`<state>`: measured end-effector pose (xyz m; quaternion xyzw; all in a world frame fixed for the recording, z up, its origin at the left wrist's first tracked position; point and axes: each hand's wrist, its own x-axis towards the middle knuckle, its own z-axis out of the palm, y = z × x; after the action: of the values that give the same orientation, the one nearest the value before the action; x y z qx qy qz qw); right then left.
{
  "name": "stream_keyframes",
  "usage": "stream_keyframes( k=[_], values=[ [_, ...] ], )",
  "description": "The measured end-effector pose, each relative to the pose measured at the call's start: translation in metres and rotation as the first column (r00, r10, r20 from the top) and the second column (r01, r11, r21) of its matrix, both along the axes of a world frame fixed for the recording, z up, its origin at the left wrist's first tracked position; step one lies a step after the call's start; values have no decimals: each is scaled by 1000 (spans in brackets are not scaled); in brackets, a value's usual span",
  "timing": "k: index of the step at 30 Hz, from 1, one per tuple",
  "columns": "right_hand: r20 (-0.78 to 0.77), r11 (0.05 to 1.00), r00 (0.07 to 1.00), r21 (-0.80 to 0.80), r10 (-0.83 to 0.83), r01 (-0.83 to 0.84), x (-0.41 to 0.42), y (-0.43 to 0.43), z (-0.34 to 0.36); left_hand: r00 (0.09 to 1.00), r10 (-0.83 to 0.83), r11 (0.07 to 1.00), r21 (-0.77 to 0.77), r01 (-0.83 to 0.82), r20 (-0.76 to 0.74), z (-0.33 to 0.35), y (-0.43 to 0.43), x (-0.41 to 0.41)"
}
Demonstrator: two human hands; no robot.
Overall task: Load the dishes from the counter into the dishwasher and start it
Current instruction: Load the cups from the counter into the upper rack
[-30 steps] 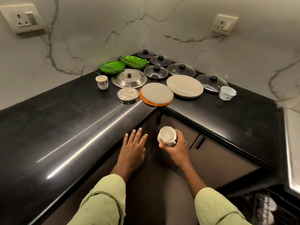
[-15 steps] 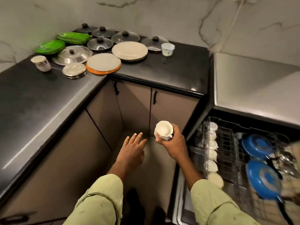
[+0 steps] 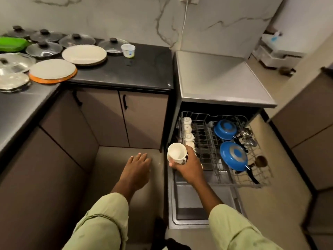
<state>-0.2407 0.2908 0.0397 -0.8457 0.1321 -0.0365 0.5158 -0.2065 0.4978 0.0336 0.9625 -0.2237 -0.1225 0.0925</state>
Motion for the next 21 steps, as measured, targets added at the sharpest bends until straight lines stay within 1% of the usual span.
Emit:
stream_keyframes(
  k=[5,10,14,18,21],
  values=[
    [-50,995,994,19,-101,102,-36,-37,0,986,-141,988,50,145,-86,1,-40,-18],
    [-78,981,979,45,-186,190,-46,-75,-3,968,-232,970,42,237,-98,1,-86,-7],
    [-110,973,971,63,-213,221,-41,-105,-13,957,-266,958,80,276,-118,-6,-123,16],
    [-155,966,962,93,-224,240,-24,-150,-32,951,-263,951,125,284,-163,-16,-170,50],
    [-184,969,964,122,-190,214,-5,-190,-43,945,-255,936,191,295,-205,-19,-214,76]
  ],
)
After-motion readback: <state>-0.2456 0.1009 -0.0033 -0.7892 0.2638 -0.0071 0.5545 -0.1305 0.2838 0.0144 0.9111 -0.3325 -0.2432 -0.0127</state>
